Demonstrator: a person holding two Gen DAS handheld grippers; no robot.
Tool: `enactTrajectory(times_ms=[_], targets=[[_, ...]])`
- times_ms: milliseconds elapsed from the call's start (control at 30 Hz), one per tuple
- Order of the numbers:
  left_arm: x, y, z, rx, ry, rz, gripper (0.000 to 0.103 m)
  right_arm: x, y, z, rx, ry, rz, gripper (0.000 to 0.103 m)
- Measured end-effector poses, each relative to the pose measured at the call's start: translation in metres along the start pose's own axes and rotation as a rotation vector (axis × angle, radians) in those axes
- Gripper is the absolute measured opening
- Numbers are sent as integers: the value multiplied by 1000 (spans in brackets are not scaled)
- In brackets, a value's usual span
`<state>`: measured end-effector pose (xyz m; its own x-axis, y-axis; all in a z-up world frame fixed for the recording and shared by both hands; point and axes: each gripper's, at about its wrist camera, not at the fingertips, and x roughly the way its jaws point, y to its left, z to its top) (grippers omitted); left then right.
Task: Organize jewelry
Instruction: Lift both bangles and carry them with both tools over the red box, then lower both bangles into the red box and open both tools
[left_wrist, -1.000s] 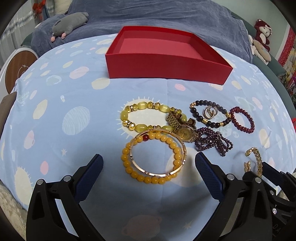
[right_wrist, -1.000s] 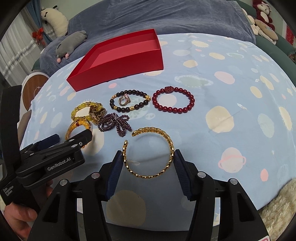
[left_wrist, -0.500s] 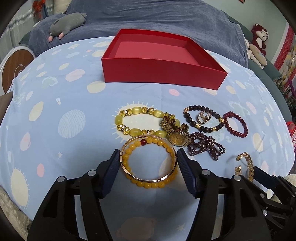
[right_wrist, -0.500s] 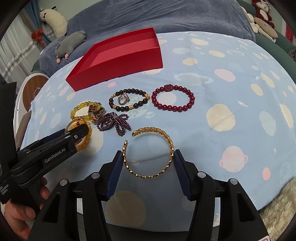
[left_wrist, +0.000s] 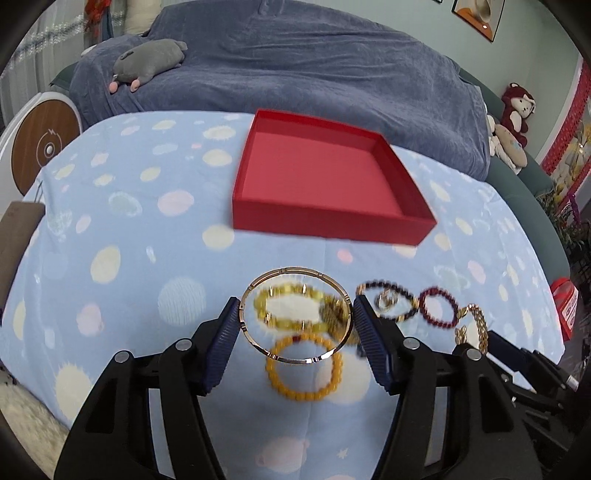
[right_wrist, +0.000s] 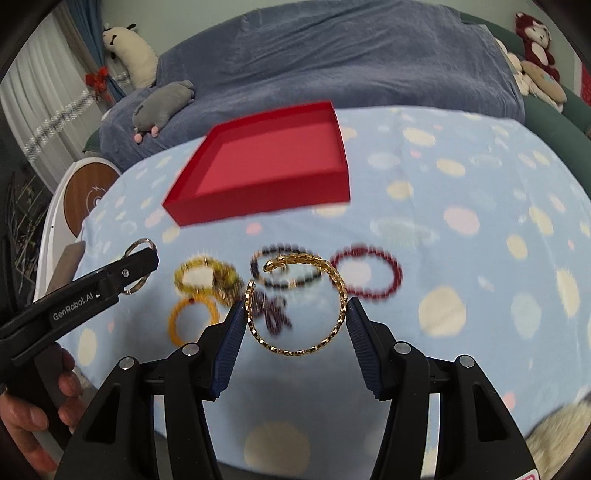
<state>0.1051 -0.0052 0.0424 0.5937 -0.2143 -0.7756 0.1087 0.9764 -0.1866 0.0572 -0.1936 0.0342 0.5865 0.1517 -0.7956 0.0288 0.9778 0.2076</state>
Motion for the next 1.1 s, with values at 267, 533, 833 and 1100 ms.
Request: enactTrajectory(times_ms=[267,533,833,1100], targets=[[34,-7,90,35,-25,-30,60,42,1,107,16,-35,64,54],[106,-10,173,57,-21,-3,60,117,10,199,9,-23,44,54],[179,-1,209,45,39,24,60,185,7,236,3,45,8,54],[183,13,210,-18,11,53,82,194,0,243,15,33,-5,57]])
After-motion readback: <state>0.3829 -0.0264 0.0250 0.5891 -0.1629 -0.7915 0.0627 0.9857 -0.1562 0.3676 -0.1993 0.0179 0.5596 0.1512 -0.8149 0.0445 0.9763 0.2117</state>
